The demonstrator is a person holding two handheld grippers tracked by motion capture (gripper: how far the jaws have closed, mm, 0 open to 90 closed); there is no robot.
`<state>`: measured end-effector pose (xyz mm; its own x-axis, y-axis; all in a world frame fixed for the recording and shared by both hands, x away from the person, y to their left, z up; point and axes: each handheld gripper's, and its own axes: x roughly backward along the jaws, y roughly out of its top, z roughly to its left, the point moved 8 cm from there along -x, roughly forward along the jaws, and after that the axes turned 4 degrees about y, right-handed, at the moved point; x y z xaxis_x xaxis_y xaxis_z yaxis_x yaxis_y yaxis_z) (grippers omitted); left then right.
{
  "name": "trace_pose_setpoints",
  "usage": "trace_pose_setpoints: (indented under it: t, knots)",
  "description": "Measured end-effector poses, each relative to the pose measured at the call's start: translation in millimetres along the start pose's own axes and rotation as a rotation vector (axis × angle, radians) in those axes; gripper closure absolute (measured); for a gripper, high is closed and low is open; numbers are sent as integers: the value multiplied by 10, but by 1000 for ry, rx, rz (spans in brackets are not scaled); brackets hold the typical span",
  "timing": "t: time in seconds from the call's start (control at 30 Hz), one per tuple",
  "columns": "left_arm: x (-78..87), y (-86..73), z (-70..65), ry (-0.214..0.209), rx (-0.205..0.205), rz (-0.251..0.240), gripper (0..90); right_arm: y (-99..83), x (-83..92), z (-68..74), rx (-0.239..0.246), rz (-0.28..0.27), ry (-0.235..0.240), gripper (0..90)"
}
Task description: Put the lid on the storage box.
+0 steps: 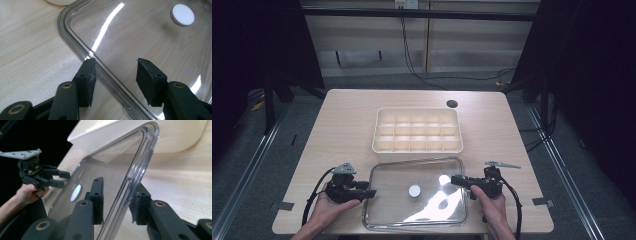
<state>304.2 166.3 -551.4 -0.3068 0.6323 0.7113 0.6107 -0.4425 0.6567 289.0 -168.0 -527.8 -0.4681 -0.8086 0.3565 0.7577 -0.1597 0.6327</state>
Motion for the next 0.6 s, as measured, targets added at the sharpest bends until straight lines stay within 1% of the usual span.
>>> trace_pose_setpoints:
  t: [0.07, 0.1, 0.13, 0.23, 0.27, 0.3, 0.33, 0.37, 0.43, 0.47, 0.57, 0.6]
  knots:
    - [1, 0, -2, -6, 3, 2, 479, 13, 13, 20, -1, -13, 15, 701]
    - [1, 0, -2, -6, 3, 2, 468, 13, 13, 20, -1, -13, 15, 701]
    - [-6, 6, -3, -4, 7, -7, 453, 24, 23, 42, 0, -24, 29, 707]
    - [0, 7, 10, 0, 13, -4, 392, 25, 32, 52, 2, -27, 28, 710]
    - [8, 8, 30, -1, 21, -3, 384, 26, 41, 60, 8, -27, 28, 711]
    - [8, 8, 30, -1, 21, -3, 377, 26, 41, 60, 8, -27, 28, 711]
    - [2, 17, 32, -11, 34, -9, 359, 28, 49, 72, 16, -26, 27, 711]
    - [0, 19, 29, -15, 39, -10, 345, 30, 54, 79, 22, -26, 26, 710]
    - [-3, 21, 28, -16, 37, -11, 326, 31, 57, 85, 28, -24, 22, 710]
    - [-12, 27, 16, -30, 41, -14, 321, 33, 69, 100, 39, -23, 23, 710]
    - [-18, 29, 10, -34, 36, -16, 333, 34, 77, 106, 50, -21, 18, 709]
    - [-22, 31, -3, -53, 38, -13, 360, 30, 82, 112, 52, -18, 16, 708]
